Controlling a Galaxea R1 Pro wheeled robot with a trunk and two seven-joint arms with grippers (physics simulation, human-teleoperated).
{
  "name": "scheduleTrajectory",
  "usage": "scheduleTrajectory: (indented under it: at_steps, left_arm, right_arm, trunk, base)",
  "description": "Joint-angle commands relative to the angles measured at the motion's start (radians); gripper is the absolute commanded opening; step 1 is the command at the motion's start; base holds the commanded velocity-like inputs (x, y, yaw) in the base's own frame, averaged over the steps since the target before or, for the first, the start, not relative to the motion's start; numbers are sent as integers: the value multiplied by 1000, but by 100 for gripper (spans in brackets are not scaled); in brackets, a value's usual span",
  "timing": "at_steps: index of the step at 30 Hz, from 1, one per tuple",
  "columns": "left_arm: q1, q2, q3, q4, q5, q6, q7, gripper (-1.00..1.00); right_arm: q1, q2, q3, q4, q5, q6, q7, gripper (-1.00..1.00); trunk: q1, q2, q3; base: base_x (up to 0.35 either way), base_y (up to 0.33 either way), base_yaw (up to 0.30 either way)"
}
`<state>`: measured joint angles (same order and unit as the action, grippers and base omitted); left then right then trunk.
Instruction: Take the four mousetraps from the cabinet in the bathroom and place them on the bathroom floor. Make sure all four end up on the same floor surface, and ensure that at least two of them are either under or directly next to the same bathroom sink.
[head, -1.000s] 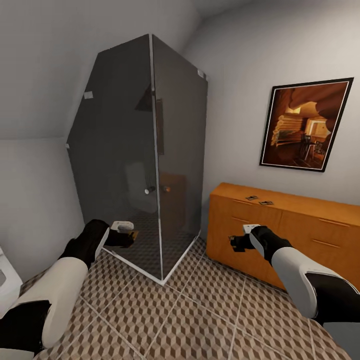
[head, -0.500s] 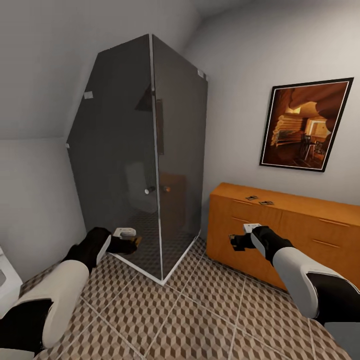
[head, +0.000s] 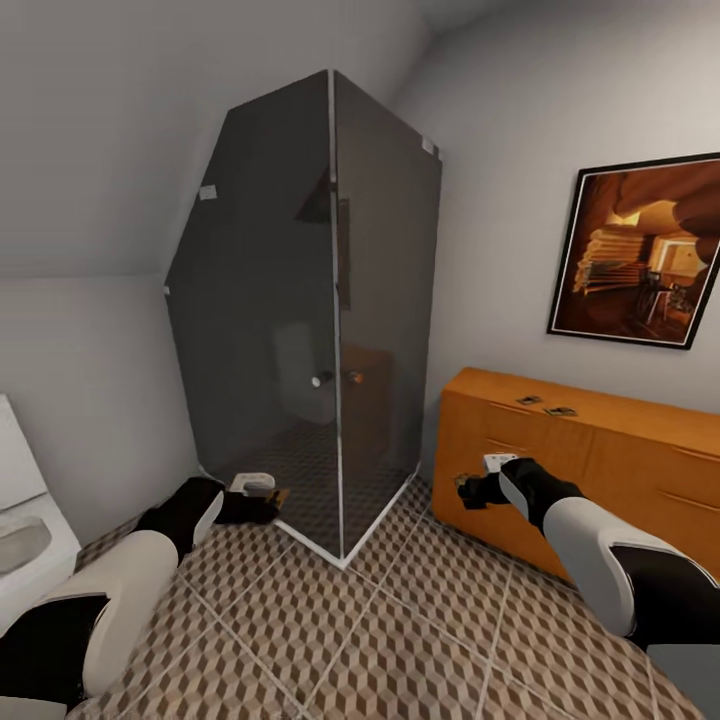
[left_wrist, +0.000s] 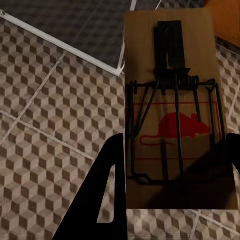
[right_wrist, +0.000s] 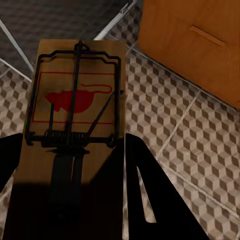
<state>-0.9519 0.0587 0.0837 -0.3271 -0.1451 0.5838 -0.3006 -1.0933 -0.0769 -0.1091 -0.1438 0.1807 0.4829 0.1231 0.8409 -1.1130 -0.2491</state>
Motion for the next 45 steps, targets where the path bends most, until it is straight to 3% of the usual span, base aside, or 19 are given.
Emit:
scheduleTrajectory:
  at_steps: [1, 5, 14, 27, 38, 45]
  left_arm:
    - [-1, -1, 8, -1, -12, 5, -7, -100]
    - [-1, -1, 8, 2, -2, 5, -8, -100]
    - [-1, 1, 10, 2, 2, 5, -7, -100]
    - [-1, 15, 10, 5, 5, 5, -6, -100]
    - [-1, 31, 10, 14, 68, 5, -5, -100]
    - [-1, 39, 10, 19, 79, 2, -5, -100]
  right_arm:
    - [0, 0, -9, 6, 8, 3, 7, -100]
    - [0, 3, -9, 59, 8, -44, 4, -100]
    - [0, 3, -8, 124, 13, -67, 2, -100]
    - [0, 2, -8, 136, 14, -94, 6, -100]
    - [0, -6, -9, 136, 16, -93, 9, -100]
    - [0, -5, -8, 136, 16, -93, 9, -100]
  trunk:
    - [0, -1, -1]
    - [0, -1, -1]
    - [0, -1, -1]
    - [0, -1, -1]
    - [0, -1, -1]
    - [0, -1, -1]
  base:
    - [0, 0, 266]
    - [0, 0, 268]
    - [0, 0, 270]
    - [0, 0, 126]
    - [0, 0, 2]
    - [0, 0, 0]
